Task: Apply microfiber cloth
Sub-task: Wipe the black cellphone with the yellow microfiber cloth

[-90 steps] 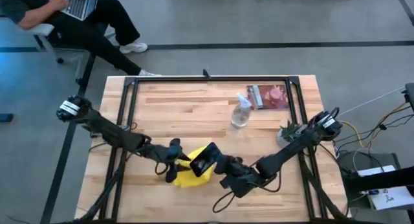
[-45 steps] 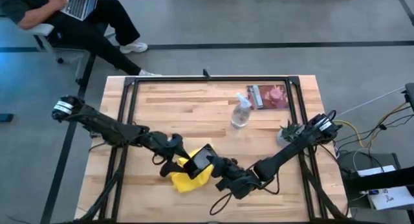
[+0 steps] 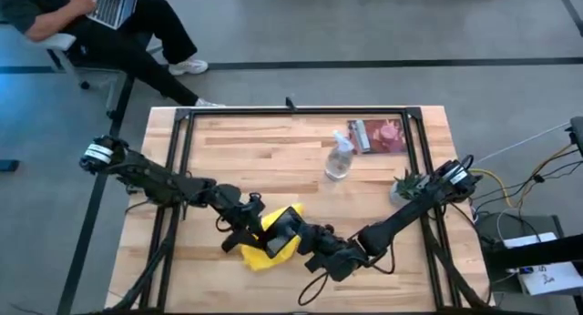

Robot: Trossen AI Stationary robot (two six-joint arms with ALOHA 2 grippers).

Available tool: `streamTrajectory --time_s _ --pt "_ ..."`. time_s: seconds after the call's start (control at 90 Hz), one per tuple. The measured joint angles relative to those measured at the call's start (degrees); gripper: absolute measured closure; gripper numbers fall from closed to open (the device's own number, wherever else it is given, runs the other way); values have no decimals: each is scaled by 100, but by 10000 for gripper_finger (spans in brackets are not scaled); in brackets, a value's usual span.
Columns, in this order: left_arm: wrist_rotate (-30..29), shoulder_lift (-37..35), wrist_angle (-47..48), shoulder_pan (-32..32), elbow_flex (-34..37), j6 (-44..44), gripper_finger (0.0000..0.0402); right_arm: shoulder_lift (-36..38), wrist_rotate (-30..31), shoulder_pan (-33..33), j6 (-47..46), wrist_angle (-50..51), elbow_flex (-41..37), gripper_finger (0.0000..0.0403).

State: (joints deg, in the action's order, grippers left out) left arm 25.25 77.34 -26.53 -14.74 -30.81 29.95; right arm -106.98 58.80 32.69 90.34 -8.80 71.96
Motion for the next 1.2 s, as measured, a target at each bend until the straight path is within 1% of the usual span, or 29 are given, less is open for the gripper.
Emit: streamTrajectory --time_s 0.1,0.144,0.367,0.433,0.5,0.544,0.6,0.733,0.822,0.967,1.1,1.2 --pt "87 0 79 28 0 -34 363 2 -142 0 104 18 0 382" --pt "92 2 132 37 0 -33 379 2 -218 0 113 15 0 371" --pt "38 4 151 39 4 -140 381 4 -353 -4 -279 6 0 330" --pt "25 4 152 45 4 -141 382 4 -355 -4 -704 -7 -2 321" --pt "39 -25 226 74 4 -138 384 4 -374 -4 -1407 11 -5 313" --pt "78 -73 350 104 3 -137 384 1 -376 -4 -1875 26 -12 307" --pt "113 -139 525 154 -5 -147 384 -2 -410 -10 -2162 35 -13 298" --pt "125 -387 970 291 -10 -214 385 -5 -579 -22 -2539 63 -15 276" --pt "301 -558 1236 428 7 -296 387 -7 -687 -22 -2765 100 -15 261" --pt "374 -857 1975 703 27 -489 388 -7 -737 24 -2819 136 -22 242" --pt "385 -1088 2265 1074 124 -548 388 -7 -1250 66 -3134 193 -22 237" --pt "416 -1228 2256 1352 284 -547 388 -7 -1812 30 -3838 292 -38 240"
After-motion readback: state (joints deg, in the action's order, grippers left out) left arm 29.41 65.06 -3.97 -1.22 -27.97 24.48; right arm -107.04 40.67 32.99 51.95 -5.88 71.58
